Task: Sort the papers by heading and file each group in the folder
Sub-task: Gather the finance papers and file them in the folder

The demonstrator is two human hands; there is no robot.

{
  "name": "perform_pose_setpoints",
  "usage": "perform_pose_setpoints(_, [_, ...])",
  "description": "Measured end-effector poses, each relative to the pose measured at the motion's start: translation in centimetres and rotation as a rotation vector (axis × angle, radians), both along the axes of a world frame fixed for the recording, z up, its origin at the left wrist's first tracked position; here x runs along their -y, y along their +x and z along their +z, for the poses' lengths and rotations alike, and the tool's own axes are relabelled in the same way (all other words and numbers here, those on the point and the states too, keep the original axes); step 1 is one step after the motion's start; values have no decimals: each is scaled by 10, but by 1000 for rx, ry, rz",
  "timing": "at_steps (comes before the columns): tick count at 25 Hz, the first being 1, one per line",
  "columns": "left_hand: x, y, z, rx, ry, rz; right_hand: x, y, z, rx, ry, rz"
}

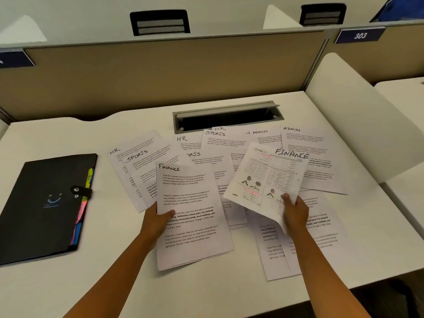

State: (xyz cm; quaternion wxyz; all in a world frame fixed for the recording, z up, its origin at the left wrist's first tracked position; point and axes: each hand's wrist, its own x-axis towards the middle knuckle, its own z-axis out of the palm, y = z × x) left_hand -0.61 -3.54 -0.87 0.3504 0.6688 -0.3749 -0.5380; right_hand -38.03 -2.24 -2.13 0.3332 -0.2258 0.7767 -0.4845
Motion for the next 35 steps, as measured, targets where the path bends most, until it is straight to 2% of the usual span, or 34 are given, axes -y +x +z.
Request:
perform_pose_setpoints(6, [1,-1,3,8,27,26,-3,60,9,1,-90,270])
perform_pose_setpoints(8, [0,-4,9,-73,24,70,-6,86,4,-19,-118,362])
perform_pose_setpoints(11, [0,-10,16,-306,13,163,-15,120,0,-51,-160,506])
perform_pose_setpoints(13, [0,-10,20,-362,28,129,-19,139,-3,-89,-138,618])
perform_pose_setpoints(18, [-8,-5,14,-163,59,-35,-23,155,-7,-184,-100,765])
perform_pose_setpoints(23, [-10,3,18,-174,47,-77,-22,149,-7,-212,-111,694])
perform_pose_setpoints(24, [-10,6,21,-184,49,-94,-19,147,-4,-194,-99,660])
perform_pose_setpoints(26, [-11,12,29,-209,48,-139,-14,147,9,-32,-87,627])
perform_pose_setpoints(31, [-11,20,48,-264,17,-186,-8,152,42,323,-150,680])
perform_pose_setpoints(35, [-3,15,70,-227,-83,-142,2,165,65,344,-201,659])
